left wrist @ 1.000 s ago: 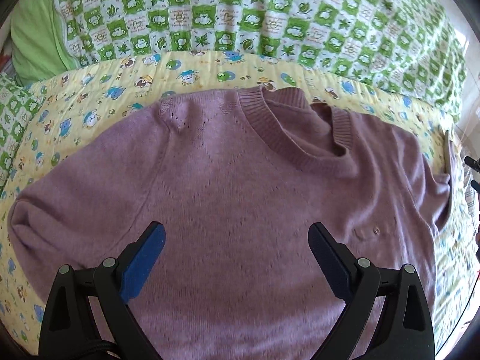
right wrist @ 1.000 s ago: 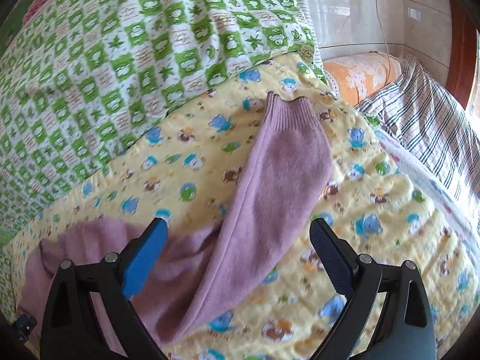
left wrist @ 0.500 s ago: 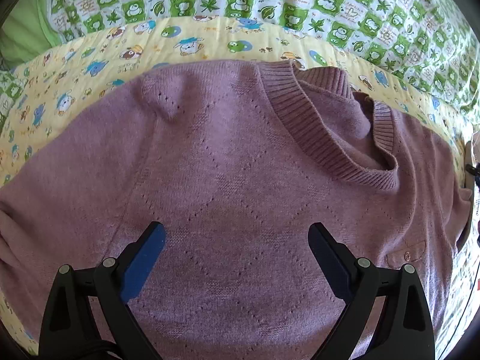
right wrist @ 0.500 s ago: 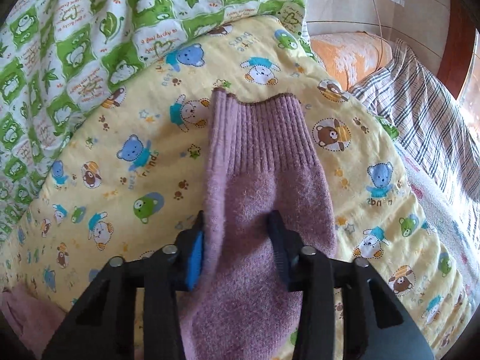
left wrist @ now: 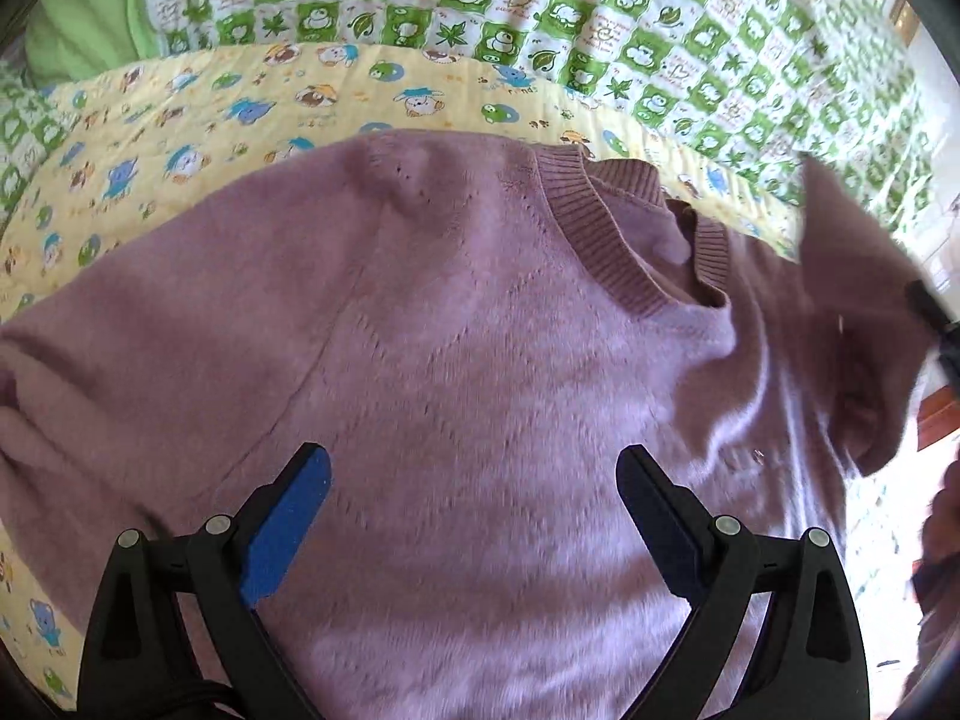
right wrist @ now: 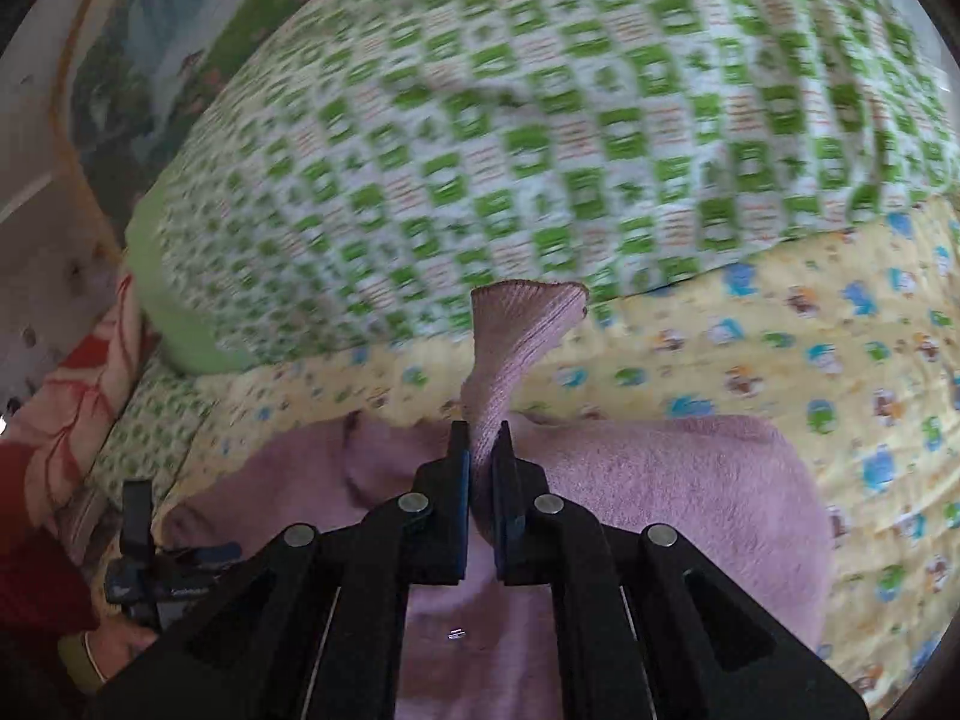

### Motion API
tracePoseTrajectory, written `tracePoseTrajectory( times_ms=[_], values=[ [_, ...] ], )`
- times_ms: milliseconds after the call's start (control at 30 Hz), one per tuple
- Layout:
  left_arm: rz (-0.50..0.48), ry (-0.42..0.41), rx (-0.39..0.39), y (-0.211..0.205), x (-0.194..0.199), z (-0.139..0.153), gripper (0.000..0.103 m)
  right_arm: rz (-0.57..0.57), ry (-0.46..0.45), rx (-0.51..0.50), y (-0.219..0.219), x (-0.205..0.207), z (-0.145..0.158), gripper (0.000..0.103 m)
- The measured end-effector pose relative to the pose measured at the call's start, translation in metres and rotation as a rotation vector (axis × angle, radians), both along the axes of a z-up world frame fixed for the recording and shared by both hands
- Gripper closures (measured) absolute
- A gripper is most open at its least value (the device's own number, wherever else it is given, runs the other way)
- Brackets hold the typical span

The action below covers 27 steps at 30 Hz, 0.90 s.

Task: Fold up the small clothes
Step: 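Fold the held sleeve across the sweater body with the right gripper, then release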

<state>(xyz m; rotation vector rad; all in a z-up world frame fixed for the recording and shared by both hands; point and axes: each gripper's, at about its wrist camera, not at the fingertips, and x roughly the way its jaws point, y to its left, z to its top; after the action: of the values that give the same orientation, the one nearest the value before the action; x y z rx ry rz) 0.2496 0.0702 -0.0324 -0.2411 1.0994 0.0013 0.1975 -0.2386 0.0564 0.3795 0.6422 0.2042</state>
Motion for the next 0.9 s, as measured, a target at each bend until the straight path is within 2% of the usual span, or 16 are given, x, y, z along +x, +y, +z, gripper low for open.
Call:
tracePoseTrajectory(
  times_ms=[100,200,333,367,467,533,600,633,800,867,900],
  values=[
    [-0.007,0.017,-0.064,0.008,-0.011,0.001,0.006,0.122,0.035,0.008,0.059,0.008,-0.024,0.096],
    [0.007,0.047,-0.127,0.015,-0.014,-0.005,0.006,0.211,0.083,-0.03,0.107,0.015,-0.053,0.096],
    [0.046,0.094,-0.216,0.023,-0.014,-0.016,0.006,0.29,0.171,-0.046,0.142,0.017,-0.091,0.096],
    [0.051,0.1,-0.234,0.024,-0.013,-0.018,0.006,0.3,0.187,-0.051,0.148,0.016,-0.096,0.093],
    [0.051,0.118,-0.278,0.016,-0.004,-0.024,0.006,0.348,0.249,-0.023,0.155,0.013,-0.11,0.091],
    [0.036,0.129,-0.292,0.006,0.003,-0.029,0.006,0.369,0.276,-0.018,0.155,0.008,-0.112,0.084],
    [0.018,0.15,-0.272,-0.011,0.016,-0.036,0.006,0.36,0.282,-0.001,0.148,0.001,-0.112,0.063],
    [0.011,0.155,-0.26,-0.017,0.02,-0.039,0.006,0.343,0.274,0.008,0.142,-0.003,-0.11,0.06],
    [0.006,0.134,-0.179,-0.04,0.042,-0.042,0.006,0.202,0.228,0.056,0.104,-0.026,-0.093,0.058],
    [-0.026,0.107,-0.176,-0.049,0.049,-0.039,0.019,0.137,0.215,0.085,0.086,-0.038,-0.086,0.058],
    [-0.052,0.1,-0.184,-0.053,0.052,-0.039,0.047,0.105,0.212,0.089,0.077,-0.044,-0.083,0.058]
  ],
)
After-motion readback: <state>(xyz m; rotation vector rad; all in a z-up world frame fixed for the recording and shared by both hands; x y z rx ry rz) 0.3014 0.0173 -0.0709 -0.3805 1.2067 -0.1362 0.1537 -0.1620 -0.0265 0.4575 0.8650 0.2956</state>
